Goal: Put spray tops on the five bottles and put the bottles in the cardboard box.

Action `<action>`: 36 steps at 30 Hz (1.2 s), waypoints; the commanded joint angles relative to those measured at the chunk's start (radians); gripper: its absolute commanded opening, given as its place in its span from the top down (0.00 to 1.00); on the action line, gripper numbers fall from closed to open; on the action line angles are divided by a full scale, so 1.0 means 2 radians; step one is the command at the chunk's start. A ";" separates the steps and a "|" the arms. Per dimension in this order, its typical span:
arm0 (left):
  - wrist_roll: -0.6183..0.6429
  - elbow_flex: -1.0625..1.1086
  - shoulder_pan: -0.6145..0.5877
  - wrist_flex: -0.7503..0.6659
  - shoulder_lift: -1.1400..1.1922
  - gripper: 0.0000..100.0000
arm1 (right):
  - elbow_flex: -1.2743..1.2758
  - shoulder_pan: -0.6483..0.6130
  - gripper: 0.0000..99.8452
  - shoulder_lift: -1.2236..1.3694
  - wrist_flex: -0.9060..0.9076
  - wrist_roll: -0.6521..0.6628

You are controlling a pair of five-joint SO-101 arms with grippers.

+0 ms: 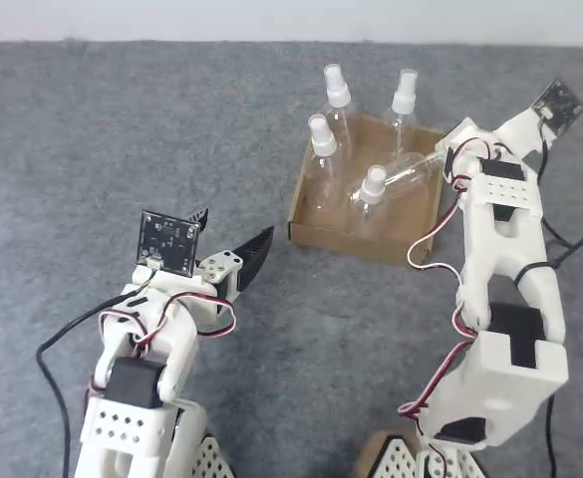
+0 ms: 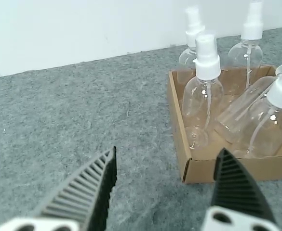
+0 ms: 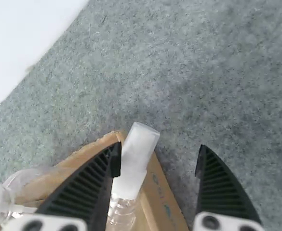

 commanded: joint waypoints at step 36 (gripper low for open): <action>-0.002 -0.004 -0.001 -0.012 -0.005 0.70 | -0.015 -0.013 0.99 0.028 -0.066 -0.061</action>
